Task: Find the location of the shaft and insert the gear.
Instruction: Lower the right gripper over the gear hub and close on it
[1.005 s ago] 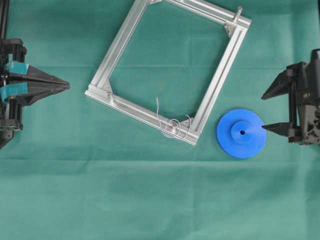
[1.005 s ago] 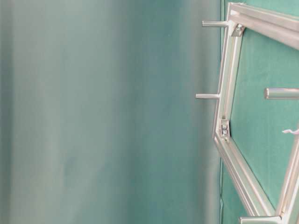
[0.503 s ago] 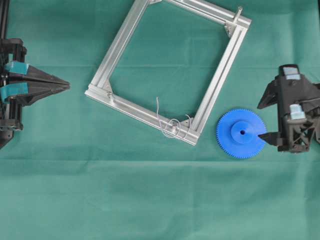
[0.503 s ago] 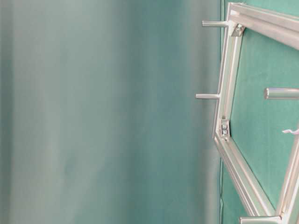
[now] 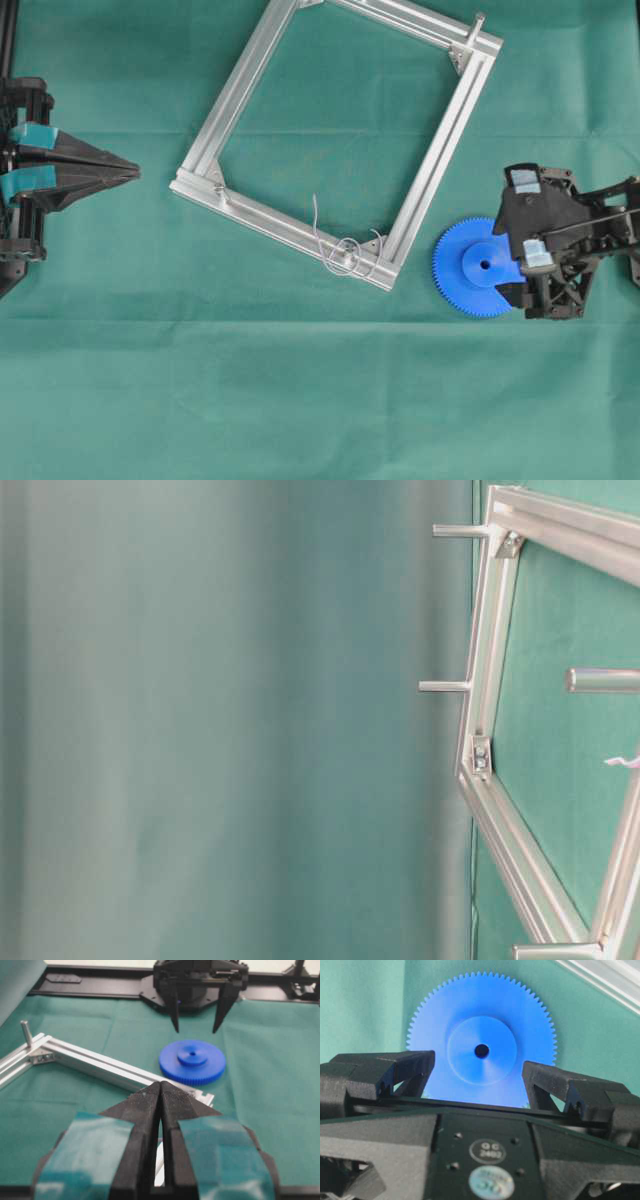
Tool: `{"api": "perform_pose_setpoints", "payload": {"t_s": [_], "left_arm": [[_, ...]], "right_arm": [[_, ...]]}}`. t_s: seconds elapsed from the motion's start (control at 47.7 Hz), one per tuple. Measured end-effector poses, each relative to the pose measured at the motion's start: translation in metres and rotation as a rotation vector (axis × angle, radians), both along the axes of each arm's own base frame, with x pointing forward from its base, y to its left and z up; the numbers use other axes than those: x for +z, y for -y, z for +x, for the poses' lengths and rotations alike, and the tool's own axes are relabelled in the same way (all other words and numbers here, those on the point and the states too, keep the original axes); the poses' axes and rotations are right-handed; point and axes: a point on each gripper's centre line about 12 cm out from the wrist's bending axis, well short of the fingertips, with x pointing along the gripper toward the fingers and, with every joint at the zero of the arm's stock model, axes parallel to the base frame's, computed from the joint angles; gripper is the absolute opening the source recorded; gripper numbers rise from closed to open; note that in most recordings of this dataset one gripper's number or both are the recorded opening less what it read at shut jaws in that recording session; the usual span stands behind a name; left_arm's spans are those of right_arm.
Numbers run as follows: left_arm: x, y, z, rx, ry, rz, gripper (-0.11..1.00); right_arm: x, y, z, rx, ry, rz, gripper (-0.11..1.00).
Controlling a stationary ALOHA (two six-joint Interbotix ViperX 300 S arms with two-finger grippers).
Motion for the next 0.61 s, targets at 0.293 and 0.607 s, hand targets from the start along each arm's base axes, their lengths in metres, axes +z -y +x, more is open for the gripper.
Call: {"api": "perform_pose_setpoints", "payload": {"t_s": [0.293,0.607], "left_arm": [[0.000,0.000,0.000,0.000,0.000,-0.001,0.01],[0.000,0.000,0.000,0.000,0.000,-0.002,0.01]], "right_arm": [[-0.020,0.000,-0.003,-0.005,0.007,0.002,0.93],[-0.028,0.001,-0.003,-0.029,0.021,0.004,0.93]]}}
